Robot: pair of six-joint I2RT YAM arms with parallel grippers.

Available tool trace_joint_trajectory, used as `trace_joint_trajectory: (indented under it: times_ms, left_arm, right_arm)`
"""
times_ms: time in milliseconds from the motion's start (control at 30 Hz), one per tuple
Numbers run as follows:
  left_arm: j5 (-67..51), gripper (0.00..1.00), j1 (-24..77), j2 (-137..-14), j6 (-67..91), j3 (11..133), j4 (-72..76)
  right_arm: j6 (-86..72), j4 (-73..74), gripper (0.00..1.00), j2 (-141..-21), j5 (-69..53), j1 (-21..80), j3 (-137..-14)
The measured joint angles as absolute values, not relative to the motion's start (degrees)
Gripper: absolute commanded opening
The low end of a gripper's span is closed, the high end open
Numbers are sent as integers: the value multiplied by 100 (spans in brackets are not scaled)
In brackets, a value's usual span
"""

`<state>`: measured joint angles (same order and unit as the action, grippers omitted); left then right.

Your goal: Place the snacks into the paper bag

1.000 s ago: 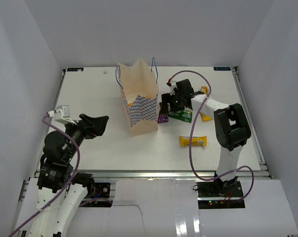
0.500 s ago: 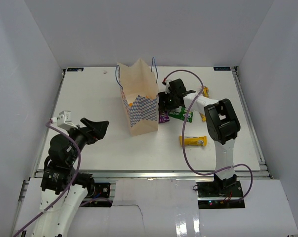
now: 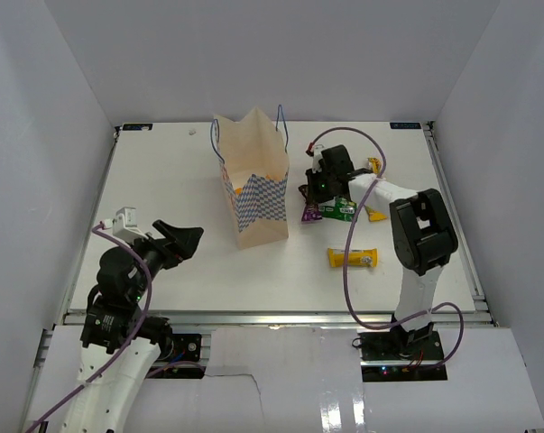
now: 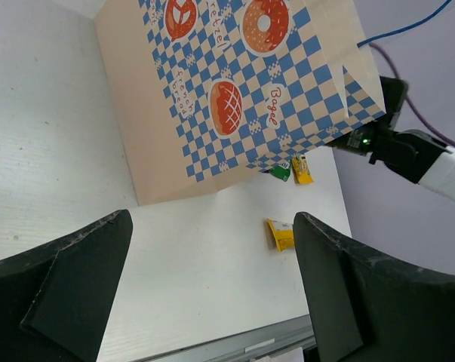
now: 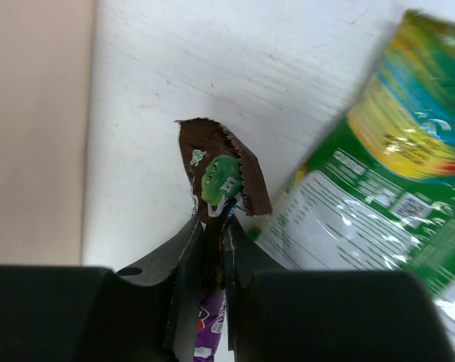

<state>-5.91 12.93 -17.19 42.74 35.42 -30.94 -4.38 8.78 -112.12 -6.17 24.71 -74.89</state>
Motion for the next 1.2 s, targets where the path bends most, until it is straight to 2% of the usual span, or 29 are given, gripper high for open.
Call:
trace_joint_trajectory:
  times_ms: [167,367,467,567,800,1067,1100,1200]
  left_arm:
    - [-722,98,1293,-1675,4278,3389,-3009]
    - [-873,98,1293,-1555,4294,3127,-2808]
    - [-982,98,1293,-1577,4292,3044,-2661]
    - [-1138,98,1293,-1750,4278,3022,-2434]
    - [-1435,98,1293,-2102,4226,2995,-2176]
    - [-1656,97,1293,-1898,4296,2873,-2156]
    - [-1708,96,1293,-1892,4296,2873,-2152]
    - [-1900,96,1293,-1918,4300,2873,-2115]
  right_arm:
    - [80,1050,18,-10267,-1417,1988,-7487]
    - [1028,1098,21,-8960,-3057,1249,-7979]
    - [1424,1157,22,-8576,-3605,1424,-8545]
    - [1603,1149,22,-8429,-3852,2073,-9301]
    - [1699,851,24,-8783,-3240,3647,-10464]
    - [2106,543,30,-9963,-1610,4322,-10527]
    - [2147,548,32,-10097,-1455,4324,-10527]
    - [2296,598,49,-10390,-1061,4318,-10521]
